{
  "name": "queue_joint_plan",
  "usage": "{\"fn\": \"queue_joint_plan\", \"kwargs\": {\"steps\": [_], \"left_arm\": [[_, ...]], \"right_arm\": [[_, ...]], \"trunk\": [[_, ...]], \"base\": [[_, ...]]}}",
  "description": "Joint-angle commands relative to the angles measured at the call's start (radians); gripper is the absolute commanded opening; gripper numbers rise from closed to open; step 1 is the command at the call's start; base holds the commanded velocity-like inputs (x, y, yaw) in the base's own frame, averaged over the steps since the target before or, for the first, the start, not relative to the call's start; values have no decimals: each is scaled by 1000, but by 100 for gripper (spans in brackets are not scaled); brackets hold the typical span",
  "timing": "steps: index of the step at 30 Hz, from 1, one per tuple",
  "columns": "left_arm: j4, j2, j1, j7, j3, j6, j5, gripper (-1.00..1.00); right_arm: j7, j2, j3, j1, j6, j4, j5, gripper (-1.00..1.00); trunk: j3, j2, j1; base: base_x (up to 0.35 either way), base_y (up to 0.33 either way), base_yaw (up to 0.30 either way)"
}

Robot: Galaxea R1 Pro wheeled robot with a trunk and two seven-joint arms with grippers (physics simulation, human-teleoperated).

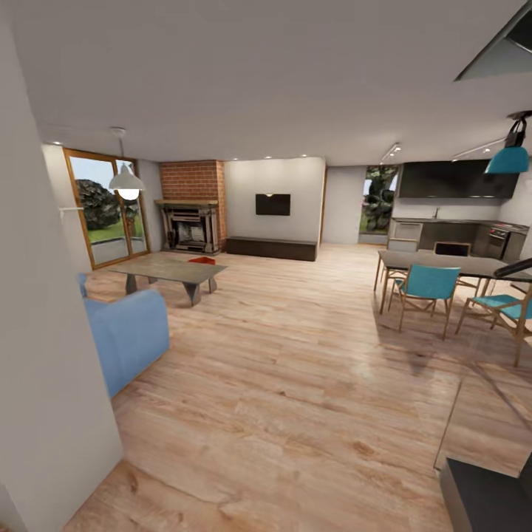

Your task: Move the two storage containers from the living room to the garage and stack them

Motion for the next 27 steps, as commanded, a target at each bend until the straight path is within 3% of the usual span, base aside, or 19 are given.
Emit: {"fn": "queue_joint_plan", "kwargs": {"steps": [1,27], "left_arm": [[1,0,-1,2,2,-3,4,100],[1,-13,-1,2,1,1,-5,100]], "right_arm": [[-1,0,9,-1,-6,3,-9,100],[-1,0,9,-1,-6,3,-9,100]], "trunk": [[-2,-1,1],[-2,-1,1]], "base": [[323,0,0],[322,0,0]]}}
